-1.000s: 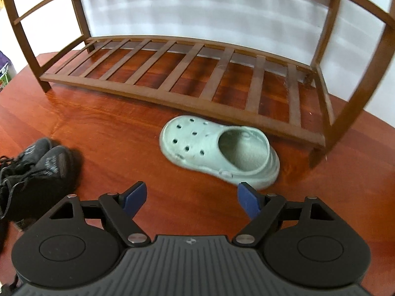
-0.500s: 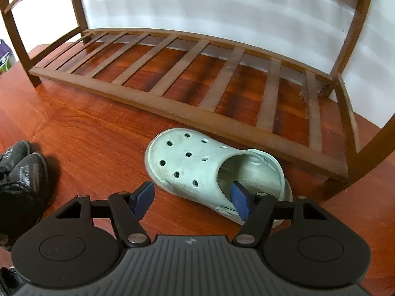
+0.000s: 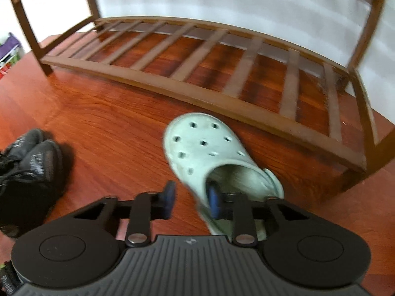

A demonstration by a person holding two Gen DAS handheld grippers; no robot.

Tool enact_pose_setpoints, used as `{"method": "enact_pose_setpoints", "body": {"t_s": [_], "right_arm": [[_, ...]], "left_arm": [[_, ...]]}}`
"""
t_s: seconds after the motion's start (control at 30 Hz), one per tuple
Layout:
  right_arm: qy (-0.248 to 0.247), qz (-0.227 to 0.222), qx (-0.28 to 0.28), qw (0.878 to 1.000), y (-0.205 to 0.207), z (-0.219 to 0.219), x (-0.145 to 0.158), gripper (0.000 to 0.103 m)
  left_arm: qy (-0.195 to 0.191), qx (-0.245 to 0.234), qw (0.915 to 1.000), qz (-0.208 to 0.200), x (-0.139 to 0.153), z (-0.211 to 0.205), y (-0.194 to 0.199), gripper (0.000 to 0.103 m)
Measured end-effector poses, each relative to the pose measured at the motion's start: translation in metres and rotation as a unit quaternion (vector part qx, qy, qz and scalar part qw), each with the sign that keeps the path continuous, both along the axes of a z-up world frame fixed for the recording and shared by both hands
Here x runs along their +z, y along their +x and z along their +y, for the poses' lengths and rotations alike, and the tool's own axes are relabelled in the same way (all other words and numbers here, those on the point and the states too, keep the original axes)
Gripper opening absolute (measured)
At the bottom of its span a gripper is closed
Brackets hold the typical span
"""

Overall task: Organize scattered shoes
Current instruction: 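Grasp the mint green clog by its heel with the right tool, then carry the mint clog beside the other mint clog with the right tool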

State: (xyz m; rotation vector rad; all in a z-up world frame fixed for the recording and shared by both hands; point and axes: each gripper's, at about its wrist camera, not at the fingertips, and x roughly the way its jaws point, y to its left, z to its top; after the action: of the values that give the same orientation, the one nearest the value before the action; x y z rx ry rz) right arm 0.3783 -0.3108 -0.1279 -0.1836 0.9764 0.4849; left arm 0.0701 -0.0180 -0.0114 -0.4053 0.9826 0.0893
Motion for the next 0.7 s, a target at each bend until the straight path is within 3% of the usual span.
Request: {"method": "enact_pose_setpoints", "body": {"t_s": [0.13,0.37,0.7], "right_arm": [[0.006,-0.006,-0.015,1.000,-0.012,-0.010,0.007,0.006],[0.017,-0.016,-0.041,0.999,-0.034,-0.028,0.019,0.006],[0.040,-0.033,-0.092,0.994,-0.129,-0.089,0.064,0.006]], "left_arm": [[-0.002,-0.001,1.0000,-0.002,0.000,0.000,0.000,0.091],[-0.006,-0.022,0.9996,-0.014,-0.002,-0.005,0.002,0.091],[-0.012,-0.077,0.9968,-0.017,-0.009,-0.018,0.008,0.091]]}}
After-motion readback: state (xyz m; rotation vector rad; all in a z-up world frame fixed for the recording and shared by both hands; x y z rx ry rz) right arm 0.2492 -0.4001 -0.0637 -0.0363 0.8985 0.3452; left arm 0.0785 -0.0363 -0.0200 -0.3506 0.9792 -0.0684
